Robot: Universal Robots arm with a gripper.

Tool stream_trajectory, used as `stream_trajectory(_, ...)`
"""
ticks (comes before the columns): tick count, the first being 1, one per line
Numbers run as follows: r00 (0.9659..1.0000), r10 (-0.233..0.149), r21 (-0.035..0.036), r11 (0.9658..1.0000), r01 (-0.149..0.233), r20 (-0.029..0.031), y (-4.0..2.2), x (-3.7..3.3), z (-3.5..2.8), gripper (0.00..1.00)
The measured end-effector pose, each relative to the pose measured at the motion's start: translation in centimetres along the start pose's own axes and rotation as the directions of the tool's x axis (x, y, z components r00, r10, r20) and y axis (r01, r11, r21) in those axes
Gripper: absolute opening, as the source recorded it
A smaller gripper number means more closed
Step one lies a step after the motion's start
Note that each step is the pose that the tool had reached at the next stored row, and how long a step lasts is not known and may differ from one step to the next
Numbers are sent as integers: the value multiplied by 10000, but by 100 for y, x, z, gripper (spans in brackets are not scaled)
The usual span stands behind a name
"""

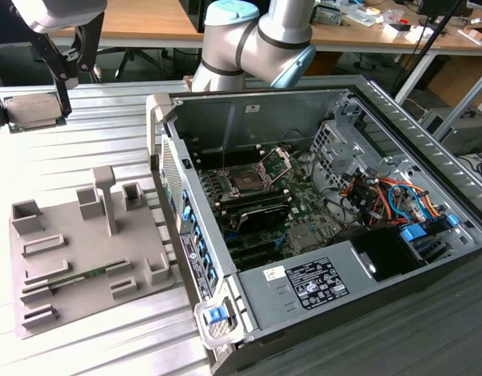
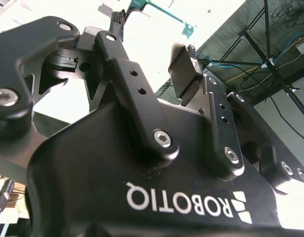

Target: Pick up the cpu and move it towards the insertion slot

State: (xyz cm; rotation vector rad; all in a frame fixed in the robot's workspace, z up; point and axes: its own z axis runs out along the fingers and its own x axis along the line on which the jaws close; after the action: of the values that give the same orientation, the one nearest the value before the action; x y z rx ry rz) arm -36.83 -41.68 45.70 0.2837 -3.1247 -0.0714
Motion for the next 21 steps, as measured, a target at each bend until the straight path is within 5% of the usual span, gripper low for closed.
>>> stream_trajectory(21, 10000, 0, 0, 10000, 0, 0, -31, -170, 2, 55)
